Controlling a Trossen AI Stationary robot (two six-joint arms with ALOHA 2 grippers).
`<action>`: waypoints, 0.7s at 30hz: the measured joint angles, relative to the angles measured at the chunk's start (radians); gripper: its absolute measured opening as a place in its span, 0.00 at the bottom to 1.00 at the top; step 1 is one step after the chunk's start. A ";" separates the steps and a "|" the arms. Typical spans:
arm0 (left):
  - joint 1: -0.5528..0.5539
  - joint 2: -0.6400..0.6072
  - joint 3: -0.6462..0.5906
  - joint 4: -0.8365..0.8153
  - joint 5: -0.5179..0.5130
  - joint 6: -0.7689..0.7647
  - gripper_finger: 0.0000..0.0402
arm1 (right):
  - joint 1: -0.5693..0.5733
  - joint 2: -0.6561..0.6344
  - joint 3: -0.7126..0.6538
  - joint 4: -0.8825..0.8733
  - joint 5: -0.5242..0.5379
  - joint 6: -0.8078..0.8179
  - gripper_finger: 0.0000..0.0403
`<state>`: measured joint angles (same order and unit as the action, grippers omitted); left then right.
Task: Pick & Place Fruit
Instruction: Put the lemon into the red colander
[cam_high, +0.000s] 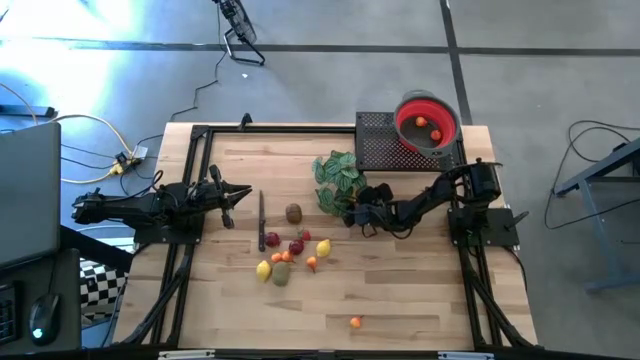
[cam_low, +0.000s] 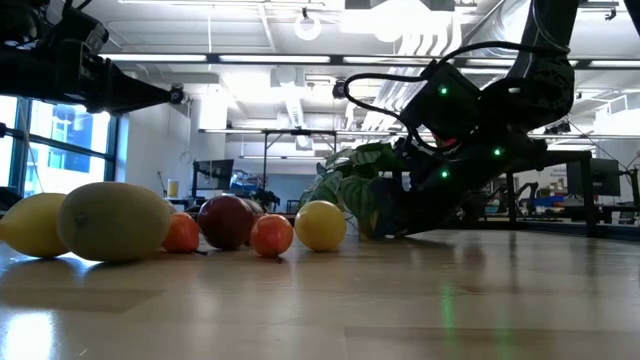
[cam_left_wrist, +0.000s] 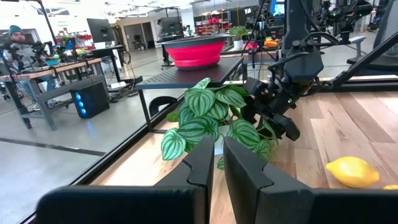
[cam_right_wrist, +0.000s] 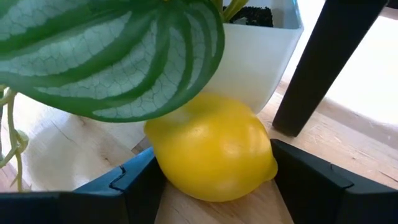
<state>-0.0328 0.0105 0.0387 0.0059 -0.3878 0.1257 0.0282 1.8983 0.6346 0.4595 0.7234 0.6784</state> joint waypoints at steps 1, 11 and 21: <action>0.000 0.000 0.000 0.000 0.000 0.000 0.08 | 0.004 -0.003 0.000 -0.003 -0.005 0.000 0.66; 0.000 0.000 0.000 0.000 0.000 0.000 0.08 | 0.065 -0.028 -0.001 -0.004 -0.006 0.007 0.66; 0.000 0.000 0.000 0.000 0.000 0.000 0.08 | 0.141 -0.134 0.001 -0.021 -0.019 0.008 0.65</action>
<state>-0.0329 0.0107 0.0387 0.0063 -0.3874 0.1257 0.1693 1.7640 0.6356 0.4384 0.7046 0.6867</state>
